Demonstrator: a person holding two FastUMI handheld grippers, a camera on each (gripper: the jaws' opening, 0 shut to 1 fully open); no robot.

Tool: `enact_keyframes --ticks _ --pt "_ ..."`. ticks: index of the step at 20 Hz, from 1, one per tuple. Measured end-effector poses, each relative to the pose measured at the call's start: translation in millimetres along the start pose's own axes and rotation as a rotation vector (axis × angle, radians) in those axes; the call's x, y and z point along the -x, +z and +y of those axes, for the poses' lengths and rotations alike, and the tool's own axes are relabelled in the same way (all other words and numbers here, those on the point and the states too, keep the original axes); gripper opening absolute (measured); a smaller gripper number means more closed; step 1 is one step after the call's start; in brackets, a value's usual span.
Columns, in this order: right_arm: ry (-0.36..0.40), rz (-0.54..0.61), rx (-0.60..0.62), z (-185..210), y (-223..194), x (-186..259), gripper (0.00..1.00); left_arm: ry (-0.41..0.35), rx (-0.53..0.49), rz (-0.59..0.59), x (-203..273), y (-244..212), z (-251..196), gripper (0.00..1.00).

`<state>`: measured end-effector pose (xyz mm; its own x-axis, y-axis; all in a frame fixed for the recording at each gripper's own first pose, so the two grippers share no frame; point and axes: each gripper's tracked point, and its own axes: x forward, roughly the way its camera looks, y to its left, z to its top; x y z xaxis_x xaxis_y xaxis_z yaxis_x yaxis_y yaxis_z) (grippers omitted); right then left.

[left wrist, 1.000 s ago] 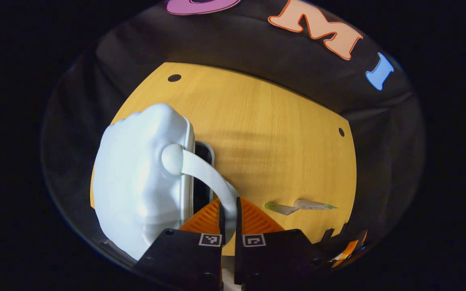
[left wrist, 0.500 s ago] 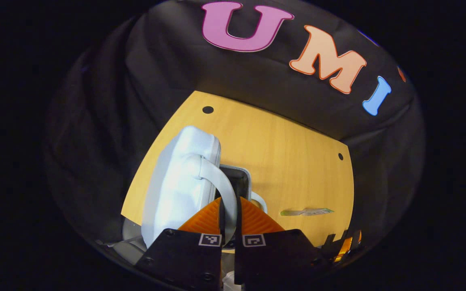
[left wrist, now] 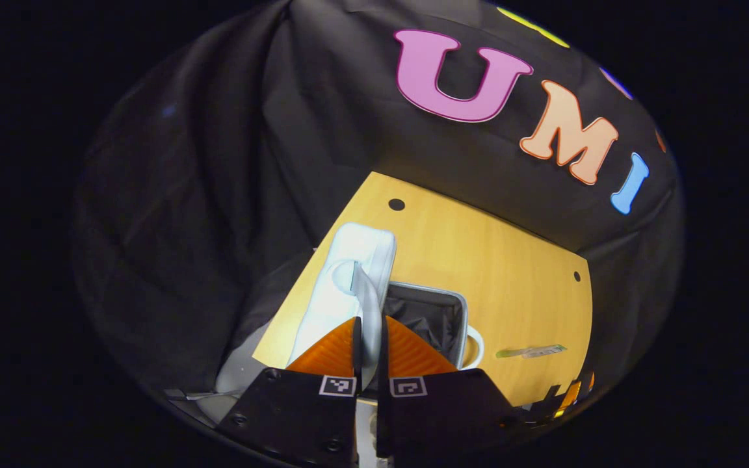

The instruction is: First open the suitcase, pack the skin care products into it, and then close the suitcase.

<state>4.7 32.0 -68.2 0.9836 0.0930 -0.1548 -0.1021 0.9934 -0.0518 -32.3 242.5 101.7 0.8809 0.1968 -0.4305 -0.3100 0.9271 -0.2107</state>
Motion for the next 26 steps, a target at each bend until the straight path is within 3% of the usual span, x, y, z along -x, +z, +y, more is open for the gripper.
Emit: enact_keyframes --ticks 7,14,17,18,26 --pt "-0.003 0.002 -0.018 20.7 -4.9 -13.0 0.98 0.141 -0.004 -0.008 -7.8 -12.1 82.4 0.05" --pt "-0.024 0.012 -0.011 19.4 -6.4 -20.8 0.98 0.343 -0.118 0.024 -33.8 -50.2 146.9 0.02" --pt "-0.026 0.018 -0.014 18.8 -7.0 -18.3 0.98 0.367 -0.059 0.053 -42.3 -68.2 161.7 0.02" --pt "-0.025 0.022 -0.014 19.8 -8.6 -16.1 0.94 0.358 -0.034 0.071 -47.9 -75.0 165.4 0.03" --pt "-0.041 0.050 -0.015 6.9 -5.4 -2.9 0.98 0.329 0.132 0.191 -78.4 -128.4 187.2 0.03"
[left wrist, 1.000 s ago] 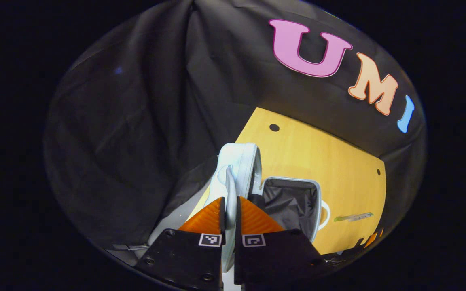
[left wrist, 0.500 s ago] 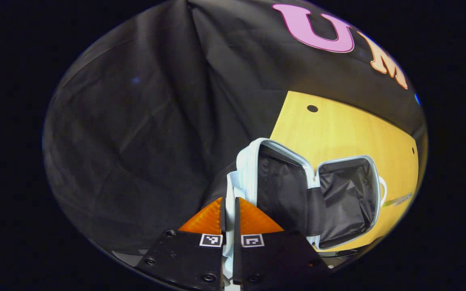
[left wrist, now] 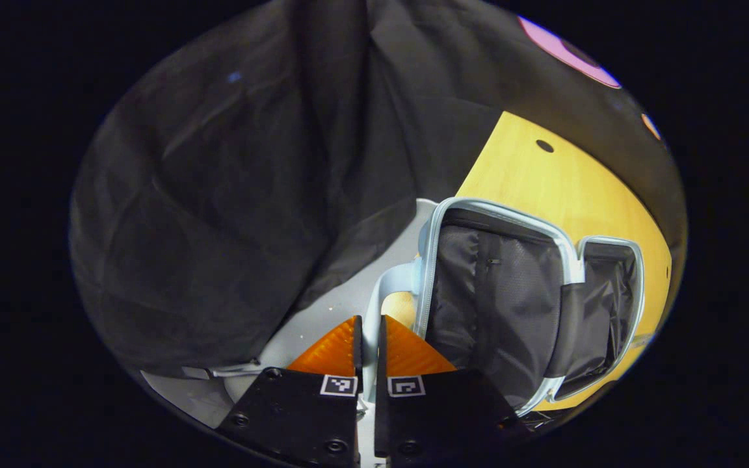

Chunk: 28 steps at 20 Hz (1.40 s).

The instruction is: First open the suitcase, pack the skin care products into it, and then close the suitcase.

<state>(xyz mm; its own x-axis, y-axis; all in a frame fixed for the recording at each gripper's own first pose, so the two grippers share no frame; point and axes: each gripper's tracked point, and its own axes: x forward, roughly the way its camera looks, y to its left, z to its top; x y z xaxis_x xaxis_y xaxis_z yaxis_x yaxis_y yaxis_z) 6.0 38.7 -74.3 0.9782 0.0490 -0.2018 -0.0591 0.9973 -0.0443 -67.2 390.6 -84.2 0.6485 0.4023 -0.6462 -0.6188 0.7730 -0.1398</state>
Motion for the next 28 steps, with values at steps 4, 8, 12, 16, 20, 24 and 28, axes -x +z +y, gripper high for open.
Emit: enact_keyframes --ticks 4,8,12,16,20,24,28 --pt "-0.016 0.005 0.008 -8.5 3.9 0.5 0.98 -0.055 0.026 0.027 -14.6 -5.3 5.2 0.03" --pt "-0.014 0.014 -0.003 -3.8 -1.6 1.3 0.98 -0.059 -0.016 0.058 -29.9 -15.2 11.7 0.11" --pt "-0.027 0.030 0.019 -3.8 -14.2 6.4 0.98 -0.086 -0.045 0.006 2.5 -4.9 0.4 0.51" --pt "-0.035 0.041 0.005 -6.8 -24.2 6.6 0.98 -0.136 -0.146 0.019 47.1 -19.3 -36.9 0.93" --pt "-0.023 0.063 -0.003 -8.5 -30.0 0.2 0.98 -0.262 -0.215 0.023 96.4 -46.5 -96.3 0.93" --pt "0.012 0.099 0.008 -13.8 -37.9 -13.9 0.98 -0.426 -0.308 0.017 139.9 -84.8 -176.3 0.95" --pt "0.082 0.143 0.022 -21.7 -48.2 -35.0 0.98 -0.490 -0.373 0.021 178.2 -124.9 -241.9 0.95"
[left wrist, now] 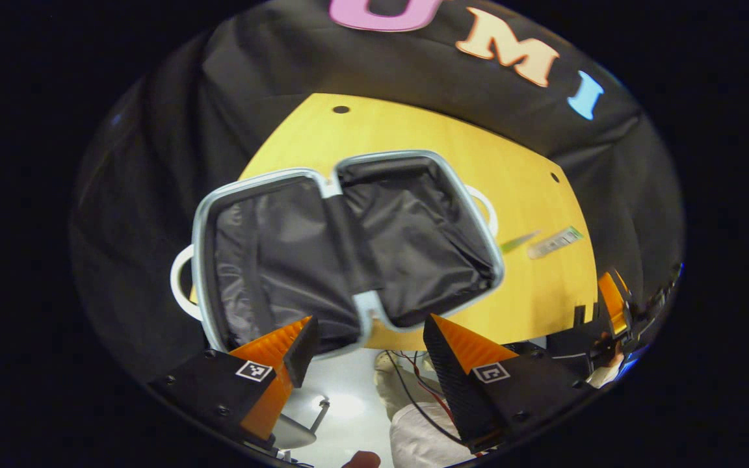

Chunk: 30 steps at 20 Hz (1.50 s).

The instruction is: First open the suitcase, pack the skin care products into it, and then close the suitcase.

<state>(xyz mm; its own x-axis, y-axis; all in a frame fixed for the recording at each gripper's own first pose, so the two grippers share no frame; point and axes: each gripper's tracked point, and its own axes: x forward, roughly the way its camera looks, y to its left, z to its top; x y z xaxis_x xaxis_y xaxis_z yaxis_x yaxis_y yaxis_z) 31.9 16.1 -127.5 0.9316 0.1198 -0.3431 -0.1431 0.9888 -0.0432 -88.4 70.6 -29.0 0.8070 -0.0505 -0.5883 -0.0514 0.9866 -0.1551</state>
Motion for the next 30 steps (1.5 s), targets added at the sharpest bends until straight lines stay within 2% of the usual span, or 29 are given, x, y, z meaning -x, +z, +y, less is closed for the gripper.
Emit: enact_keyframes --ticks 6,9,10,13,18,19,20,30 --pt "0.137 0.114 0.058 -24.1 -18.8 -41.0 0.98 -0.068 0.031 -0.029 -27.6 3.7 -134.3 0.95" --pt "0.212 0.161 0.094 -35.5 -29.1 -63.1 0.94 -0.026 0.044 -0.101 -62.2 10.0 -176.9 0.96" --pt "0.233 0.179 0.107 -40.0 -36.0 -68.8 0.98 -0.024 0.047 -0.136 -74.8 12.4 -190.6 0.96" --pt "0.279 0.231 0.138 -51.9 -56.3 -85.3 0.98 -0.070 0.072 -0.194 -108.9 8.1 -233.4 0.96" --pt "0.316 0.288 0.140 -54.5 -82.3 -107.3 0.98 -0.019 0.065 -0.330 -154.4 29.4 -246.8 0.95" --pt "0.316 0.294 0.137 -54.1 -86.4 -110.4 0.94 -0.006 0.075 -0.346 -163.7 33.8 -247.1 0.96" --pt "0.320 0.298 0.133 -53.6 -89.7 -113.6 0.98 0.003 0.086 -0.360 -172.1 39.1 -248.3 0.96" --pt "0.344 0.322 0.129 -53.3 -108.0 -149.3 0.98 0.125 0.213 -0.468 -229.9 69.0 -236.4 0.95"
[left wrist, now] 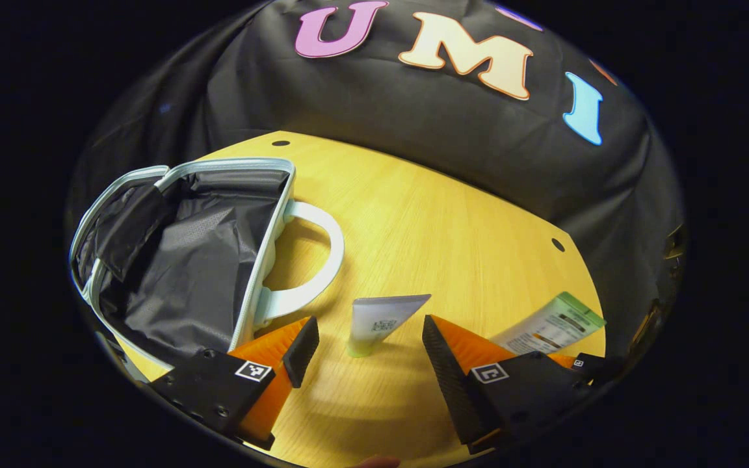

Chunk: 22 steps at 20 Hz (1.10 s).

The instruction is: First open the suitcase, pack the skin care products into it, and then close the suitcase.

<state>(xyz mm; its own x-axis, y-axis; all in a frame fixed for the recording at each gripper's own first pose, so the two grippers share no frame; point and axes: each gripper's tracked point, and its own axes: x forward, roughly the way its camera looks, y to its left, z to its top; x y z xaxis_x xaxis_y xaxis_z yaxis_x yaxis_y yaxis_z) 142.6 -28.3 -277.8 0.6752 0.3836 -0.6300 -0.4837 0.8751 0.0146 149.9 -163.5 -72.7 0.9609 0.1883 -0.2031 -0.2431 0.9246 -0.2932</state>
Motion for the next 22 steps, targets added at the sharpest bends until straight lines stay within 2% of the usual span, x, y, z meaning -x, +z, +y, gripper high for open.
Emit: enact_keyframes --ticks 3,7,8,10,11,17,19,20,21,22 --pt "0.009 0.005 -0.015 1.2 -1.7 -12.5 0.98 -0.005 0.032 0.034 -11.7 -7.9 -3.2 0.94" --pt "0.030 0.011 -0.031 5.8 -0.9 -21.1 0.98 -0.007 0.034 0.066 -26.0 -14.0 -5.8 0.86" --pt "0.037 0.004 -0.029 8.2 1.8 -22.9 0.98 -0.002 0.028 0.063 -28.0 -13.0 -4.7 0.78" --pt "0.047 0.004 -0.028 8.6 2.8 -23.4 0.98 0.018 0.017 0.063 -35.5 -13.9 -0.3 0.45" --pt "0.048 -0.003 -0.030 8.1 5.6 -24.4 0.98 -0.002 0.018 0.068 -34.4 -13.4 -5.1 0.29" --pt "0.058 -0.050 -0.048 8.6 20.5 -26.3 0.97 -0.020 0.012 0.083 -28.6 -14.6 -7.4 0.26" --pt "0.073 -0.071 -0.039 13.7 25.5 -26.6 0.87 -0.005 -0.010 0.091 -19.1 -11.6 -4.9 0.26" --pt "0.095 -0.081 -0.038 19.9 27.3 -25.3 0.69 0.008 -0.024 0.097 -12.8 -9.6 -2.4 0.26" --pt "0.098 -0.093 -0.035 22.1 30.1 -26.7 0.74 0.017 -0.036 0.104 -7.4 -7.7 -0.5 0.26" --pt "0.091 -0.100 -0.023 20.9 31.0 -25.0 0.55 0.020 -0.042 0.107 -2.0 -4.2 0.3 0.26"
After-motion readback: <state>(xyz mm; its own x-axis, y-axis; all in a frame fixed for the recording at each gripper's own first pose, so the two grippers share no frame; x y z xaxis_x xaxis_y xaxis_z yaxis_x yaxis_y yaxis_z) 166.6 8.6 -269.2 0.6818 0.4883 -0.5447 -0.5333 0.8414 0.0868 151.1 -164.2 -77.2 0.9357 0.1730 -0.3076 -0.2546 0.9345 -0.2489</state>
